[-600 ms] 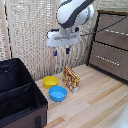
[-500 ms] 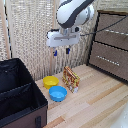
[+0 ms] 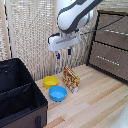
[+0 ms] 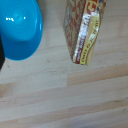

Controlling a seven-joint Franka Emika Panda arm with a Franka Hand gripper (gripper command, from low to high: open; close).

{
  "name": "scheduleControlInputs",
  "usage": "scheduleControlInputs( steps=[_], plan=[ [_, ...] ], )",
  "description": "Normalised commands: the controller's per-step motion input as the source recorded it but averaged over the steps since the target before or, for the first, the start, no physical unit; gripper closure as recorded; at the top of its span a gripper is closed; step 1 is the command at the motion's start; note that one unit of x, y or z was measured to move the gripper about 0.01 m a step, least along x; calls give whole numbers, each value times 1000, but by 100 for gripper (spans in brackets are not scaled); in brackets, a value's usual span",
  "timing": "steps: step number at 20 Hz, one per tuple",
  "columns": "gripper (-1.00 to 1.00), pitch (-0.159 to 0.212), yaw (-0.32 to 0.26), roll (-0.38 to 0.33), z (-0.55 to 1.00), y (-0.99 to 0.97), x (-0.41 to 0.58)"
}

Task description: Move your gripper towards the bottom drawer handle. Grasp the handle gently with your gripper. Apply gentle outward force to slide the bottom drawer open.

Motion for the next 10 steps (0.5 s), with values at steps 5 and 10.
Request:
scheduleControlInputs(
  steps=[5, 10],
  plan=[
    [-100, -37, 207, -305, 0, -136, -61],
    [-100, -40, 192, -333, -45, -137, -26]
  ],
)
